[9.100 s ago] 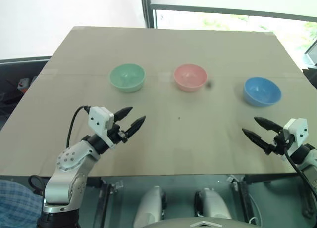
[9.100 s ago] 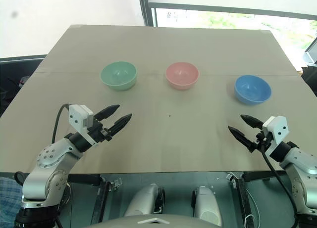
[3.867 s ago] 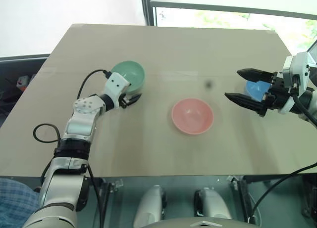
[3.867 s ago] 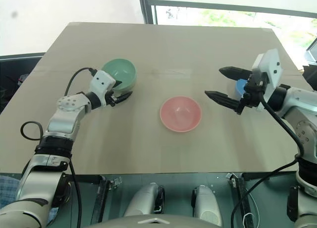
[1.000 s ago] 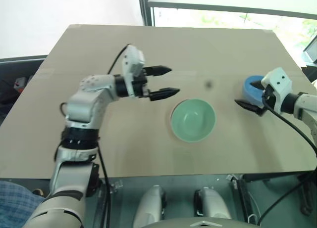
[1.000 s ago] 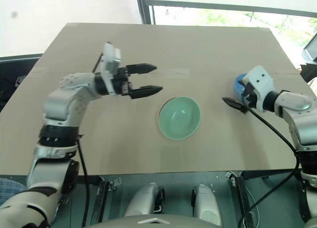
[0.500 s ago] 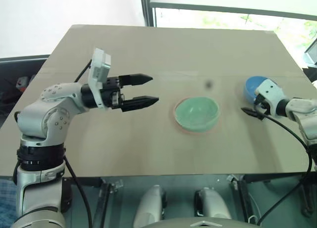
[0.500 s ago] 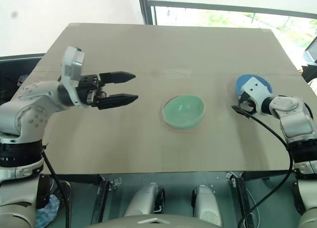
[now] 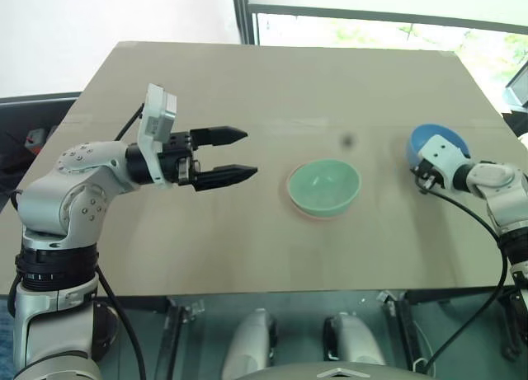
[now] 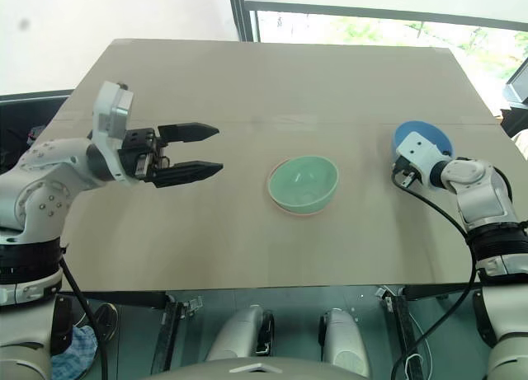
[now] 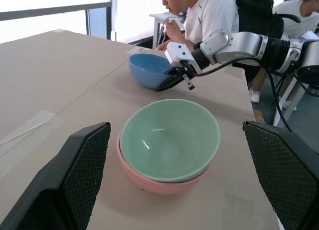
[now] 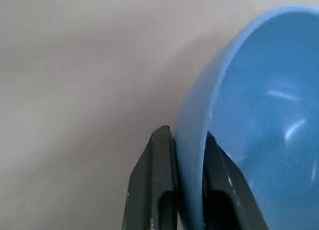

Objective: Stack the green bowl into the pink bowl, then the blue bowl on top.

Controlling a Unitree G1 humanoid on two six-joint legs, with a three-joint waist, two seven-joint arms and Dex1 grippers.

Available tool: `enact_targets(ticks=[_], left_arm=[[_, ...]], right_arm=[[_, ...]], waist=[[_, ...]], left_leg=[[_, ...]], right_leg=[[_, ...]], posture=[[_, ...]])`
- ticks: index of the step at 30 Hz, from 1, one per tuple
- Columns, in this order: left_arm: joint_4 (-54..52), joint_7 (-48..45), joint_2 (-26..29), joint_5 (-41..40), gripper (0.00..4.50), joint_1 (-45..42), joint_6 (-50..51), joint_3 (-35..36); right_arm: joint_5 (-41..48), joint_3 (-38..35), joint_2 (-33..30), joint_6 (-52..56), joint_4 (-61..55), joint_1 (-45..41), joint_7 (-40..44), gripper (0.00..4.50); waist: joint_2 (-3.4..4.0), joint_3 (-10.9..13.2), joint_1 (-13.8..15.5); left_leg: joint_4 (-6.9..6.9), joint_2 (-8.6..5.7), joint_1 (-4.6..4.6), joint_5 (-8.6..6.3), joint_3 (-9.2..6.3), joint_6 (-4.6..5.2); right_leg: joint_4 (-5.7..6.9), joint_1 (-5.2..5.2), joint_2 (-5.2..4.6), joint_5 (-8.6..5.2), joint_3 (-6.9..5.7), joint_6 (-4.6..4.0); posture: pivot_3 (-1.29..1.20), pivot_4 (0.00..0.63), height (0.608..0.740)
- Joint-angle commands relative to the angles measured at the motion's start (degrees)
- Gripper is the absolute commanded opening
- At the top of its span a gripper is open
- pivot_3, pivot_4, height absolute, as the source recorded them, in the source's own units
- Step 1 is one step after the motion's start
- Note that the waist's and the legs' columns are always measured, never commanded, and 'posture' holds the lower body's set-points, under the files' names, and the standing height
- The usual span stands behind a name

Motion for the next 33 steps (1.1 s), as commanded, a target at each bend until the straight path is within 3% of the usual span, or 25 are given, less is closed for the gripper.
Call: enact_targets(ticks=[1,8,14,20,32,33], left_arm=[[-1.48,-0.28,0.49,-0.57,4.50,-0.67,-1.32,0.38],[-0.26,-1.10,0.30,0.53,4.50,-0.41,-2.94,-0.37],[2.14,-2.41,1.30,2.65,4.50,1.12,-5.64,-0.13],[5.56,-4.85,3.16,5.11,4.50,2.45,-8.22,-0.27],[13.39,-10.01,6.02,9.97,4.50,3.24,-13.79,-1.28],[13.38,-10.15,6.03,9.99,4.50,3.07,-13.75,-1.31]], right_arm=[[0.19,-1.85,-0.71,-0.75,-1.93,0.39,0.12,0.03],[0.60,-2.23,-2.31,-0.33,-11.29,-0.15,2.32,0.03],[10.71,-4.46,-2.04,9.89,-30.79,0.21,10.05,0.03],[16.68,-1.08,-4.44,18.46,-48.32,-0.58,16.65,0.03],[22.79,4.93,2.10,33.29,-63.06,-4.29,11.46,0.03],[22.74,5.21,2.05,33.69,-63.18,-4.65,11.23,0.79]], waist=[[0.00,0.00,-0.02],[0.06,0.04,-0.36],[0.10,0.06,-0.67],[0.10,0.06,-0.31],[0.06,0.04,0.19],[0.06,0.04,0.36]], left_leg=[[0.00,0.00,0.01,0.00,0.00,0.00],[-0.01,0.00,-0.01,0.00,0.00,0.00],[-0.04,0.02,-0.01,0.00,-0.01,0.00],[-0.08,0.01,-0.04,-0.02,-0.05,0.02],[-0.06,0.01,-0.05,-0.02,-0.03,0.02],[-0.06,0.00,-0.06,-0.02,-0.03,0.02]], right_leg=[[0.00,0.00,0.00,0.00,0.00,0.00],[0.00,-0.01,0.00,0.00,0.01,0.00],[0.02,-0.02,0.00,0.00,0.00,0.00],[0.02,-0.01,-0.01,0.00,-0.06,0.00],[0.04,-0.07,-0.01,0.00,-0.04,-0.01],[0.04,-0.07,-0.01,0.00,-0.05,-0.01]], posture=[[0.00,0.150,0.740],[0.00,0.150,0.740],[0.00,0.150,0.740],[0.00,0.150,0.740],[0.00,0.150,0.740],[0.00,0.150,0.740]])
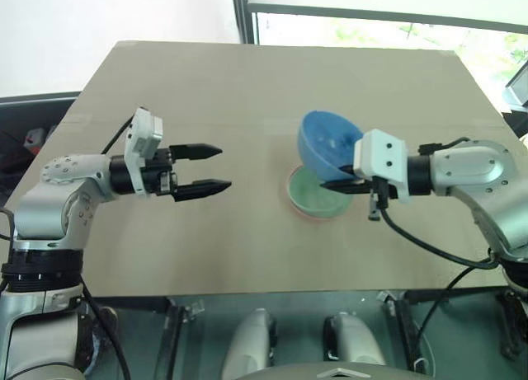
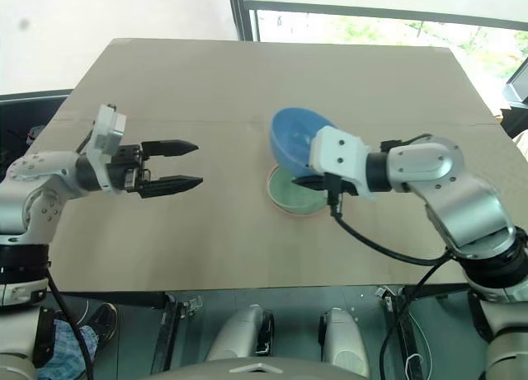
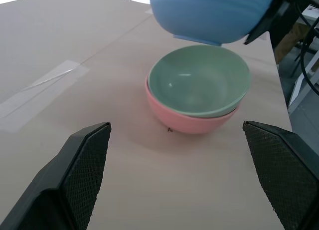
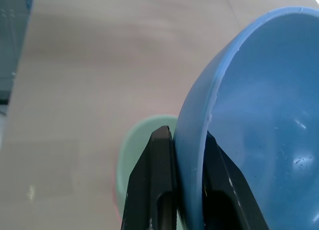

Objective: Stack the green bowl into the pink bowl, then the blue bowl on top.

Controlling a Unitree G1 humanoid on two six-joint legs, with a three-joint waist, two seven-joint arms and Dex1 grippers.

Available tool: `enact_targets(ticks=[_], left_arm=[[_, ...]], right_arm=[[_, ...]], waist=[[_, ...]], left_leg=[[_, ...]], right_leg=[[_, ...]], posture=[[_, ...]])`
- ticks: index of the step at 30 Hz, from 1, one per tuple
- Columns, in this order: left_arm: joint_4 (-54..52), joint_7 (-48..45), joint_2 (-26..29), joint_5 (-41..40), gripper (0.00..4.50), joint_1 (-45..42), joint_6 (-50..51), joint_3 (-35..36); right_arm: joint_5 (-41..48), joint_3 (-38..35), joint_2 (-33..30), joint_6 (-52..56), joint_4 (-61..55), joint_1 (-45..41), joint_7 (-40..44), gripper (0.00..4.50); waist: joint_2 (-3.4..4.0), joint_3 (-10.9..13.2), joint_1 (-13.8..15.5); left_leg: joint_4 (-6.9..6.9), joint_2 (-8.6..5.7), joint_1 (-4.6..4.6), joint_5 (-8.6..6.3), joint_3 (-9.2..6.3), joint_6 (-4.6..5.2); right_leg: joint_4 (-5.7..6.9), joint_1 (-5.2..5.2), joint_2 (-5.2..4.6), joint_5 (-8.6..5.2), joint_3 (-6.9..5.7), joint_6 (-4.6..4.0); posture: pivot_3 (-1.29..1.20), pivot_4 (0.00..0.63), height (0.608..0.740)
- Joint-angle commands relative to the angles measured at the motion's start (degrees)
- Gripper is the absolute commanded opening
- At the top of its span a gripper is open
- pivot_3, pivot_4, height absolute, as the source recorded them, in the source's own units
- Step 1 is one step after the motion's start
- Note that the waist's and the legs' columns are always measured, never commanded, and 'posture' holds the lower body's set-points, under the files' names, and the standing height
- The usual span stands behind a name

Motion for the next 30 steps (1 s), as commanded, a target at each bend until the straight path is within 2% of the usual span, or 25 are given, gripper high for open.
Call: enact_targets(ticks=[1,3,4,5,8,15,19,24,30], left_arm=[[-0.39,-1.12,1.15,0.26,4.50,-0.82,-1.32,0.51],[-0.42,-1.19,0.98,0.31,4.50,-0.98,-1.45,0.60],[-0.46,-1.21,0.85,0.20,4.50,-1.09,-1.36,0.63],[-0.50,-1.30,0.75,0.18,4.50,-1.15,-1.43,0.60],[-0.93,-0.99,0.07,0.16,4.50,-1.25,-1.61,0.26],[-3.60,3.36,-3.67,-2.51,4.50,-1.42,0.99,1.33],[-8.59,9.03,-6.63,-0.08,4.50,1.81,-0.51,0.21],[-14.14,11.36,-6.90,1.70,4.50,8.57,-2.87,0.41],[-18.04,14.70,-6.72,1.70,4.50,13.15,-3.51,2.46]], right_arm=[[0.40,-0.02,-0.26,1.90,-2.44,-2.26,-1.78,0.96],[-0.79,-0.16,0.97,0.60,-2.02,-3.30,-3.89,1.94],[-1.15,-0.34,1.45,0.42,-1.64,-4.04,-4.83,2.17],[-1.20,-0.66,1.79,0.62,-1.23,-4.70,-5.59,2.69],[-1.00,-2.76,2.09,0.81,0.18,-5.55,-7.44,2.69],[4.82,-17.12,7.42,2.37,6.04,-3.79,-15.03,2.69],[10.32,-26.44,10.71,0.47,7.93,2.93,-16.55,2.69],[15.23,-32.78,6.09,-1.48,6.32,18.45,-9.44,2.69],[18.84,-38.11,-0.03,-7.53,7.74,31.72,0.58,2.69]], waist=[[-0.01,0.00,0.25],[-0.01,0.00,0.23],[-0.02,0.00,0.18],[-0.02,0.00,0.14],[-0.02,-0.01,0.20],[-0.05,-0.02,0.29],[-0.10,-0.05,0.26],[-0.09,-0.04,0.34],[-0.06,-0.03,0.09]], left_leg=[[0.00,0.00,-0.01,0.00,0.00,0.00],[0.01,-0.01,-0.02,0.00,0.00,0.00],[0.01,-0.01,-0.01,0.00,0.00,0.00],[0.01,-0.01,0.00,0.00,0.01,0.00],[0.01,0.00,0.00,0.00,0.02,0.00],[0.00,-0.01,-0.06,0.00,0.01,0.00],[-0.07,-0.01,-0.06,0.00,-0.03,0.00],[-0.34,-0.01,-0.04,0.00,0.05,0.00],[-0.31,-0.01,0.16,0.00,0.11,0.01]], right_leg=[[0.00,0.00,0.00,0.00,0.00,0.00],[0.00,-0.01,-0.01,0.00,0.00,0.00],[0.00,-0.01,-0.01,0.00,0.00,0.00],[0.00,-0.01,0.00,0.00,0.00,0.00],[0.01,-0.06,0.01,0.00,0.00,0.00],[0.04,-0.04,0.01,0.01,0.00,0.00],[0.05,0.01,0.01,0.01,-0.04,0.00],[-0.02,-0.06,-0.01,0.01,0.03,0.00],[-0.12,0.06,-0.04,0.00,0.15,0.00]], posture=[[0.00,0.150,0.740],[0.00,0.150,0.740],[0.00,0.150,0.740],[0.00,0.150,0.740],[0.00,0.150,0.740],[0.00,0.150,0.740],[0.00,0.150,0.740],[0.00,0.150,0.740],[0.00,0.150,0.740]])
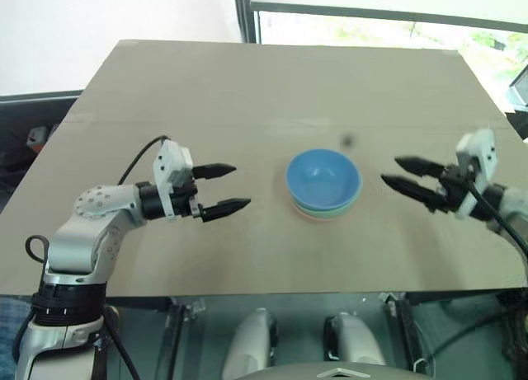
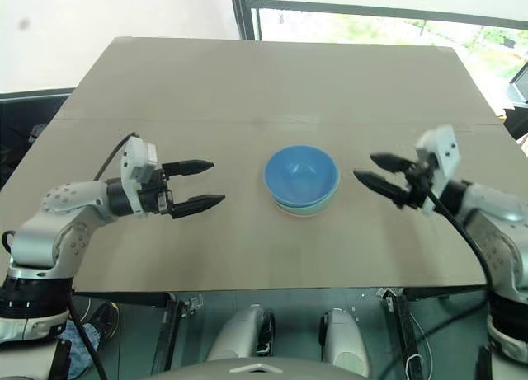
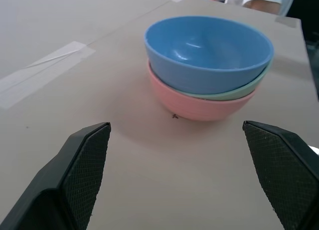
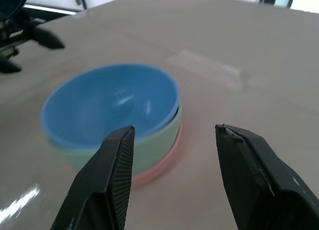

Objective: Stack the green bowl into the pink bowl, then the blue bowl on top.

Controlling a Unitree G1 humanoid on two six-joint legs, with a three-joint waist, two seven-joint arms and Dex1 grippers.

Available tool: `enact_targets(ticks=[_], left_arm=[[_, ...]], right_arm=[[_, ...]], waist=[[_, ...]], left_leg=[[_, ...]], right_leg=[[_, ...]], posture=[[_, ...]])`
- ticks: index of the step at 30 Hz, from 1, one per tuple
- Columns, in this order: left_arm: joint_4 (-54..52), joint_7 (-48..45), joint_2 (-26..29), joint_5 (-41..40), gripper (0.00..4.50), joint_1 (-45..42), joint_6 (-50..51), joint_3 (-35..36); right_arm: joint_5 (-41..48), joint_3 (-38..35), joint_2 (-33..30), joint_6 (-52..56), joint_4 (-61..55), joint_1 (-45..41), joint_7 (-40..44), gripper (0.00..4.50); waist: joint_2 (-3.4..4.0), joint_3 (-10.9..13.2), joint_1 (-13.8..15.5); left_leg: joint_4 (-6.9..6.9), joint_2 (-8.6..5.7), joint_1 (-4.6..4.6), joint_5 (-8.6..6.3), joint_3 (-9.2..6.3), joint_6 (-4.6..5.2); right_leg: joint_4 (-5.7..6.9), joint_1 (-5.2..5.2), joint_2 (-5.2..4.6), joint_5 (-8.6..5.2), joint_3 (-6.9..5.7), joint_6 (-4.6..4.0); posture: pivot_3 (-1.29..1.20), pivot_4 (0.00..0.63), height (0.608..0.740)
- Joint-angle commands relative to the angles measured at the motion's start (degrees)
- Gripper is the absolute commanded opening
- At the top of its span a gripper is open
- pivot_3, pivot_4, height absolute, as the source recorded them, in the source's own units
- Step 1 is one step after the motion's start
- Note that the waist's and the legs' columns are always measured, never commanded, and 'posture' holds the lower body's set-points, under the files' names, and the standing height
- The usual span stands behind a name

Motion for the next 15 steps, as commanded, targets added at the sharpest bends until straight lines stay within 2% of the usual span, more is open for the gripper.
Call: enact_targets(ticks=[1,9,15], left_arm=[[-4.15,0.90,0.50,-0.90,4.50,1.69,-1.88,2.90],[-6.66,3.48,-0.68,-3.74,4.50,6.17,-0.79,5.63],[-6.68,3.43,-0.35,-3.98,4.50,7.12,-2.06,6.08]], right_arm=[[1.63,-4.51,-1.77,-7.42,0.07,3.98,6.04,2.69],[-1.29,-5.14,-3.05,-20.13,8.82,10.94,13.07,2.69],[-2.34,-4.07,-3.55,-24.70,12.97,10.34,14.31,2.69]], waist=[[-0.03,-0.02,-0.13],[-0.04,-0.04,0.00],[-0.04,-0.04,0.06]], left_leg=[[0.01,0.02,0.06,0.00,0.02,0.00],[0.01,0.05,0.24,0.02,-0.01,-0.03],[0.01,0.03,0.20,0.02,-0.01,-0.04]], right_leg=[[0.00,0.01,0.00,0.00,0.04,0.00],[0.07,0.13,0.01,0.00,0.05,-0.02],[0.01,0.12,0.00,0.00,0.05,-0.01]], posture=[[0.00,0.150,0.740],[0.00,0.150,0.740],[0.00,0.150,0.740]])
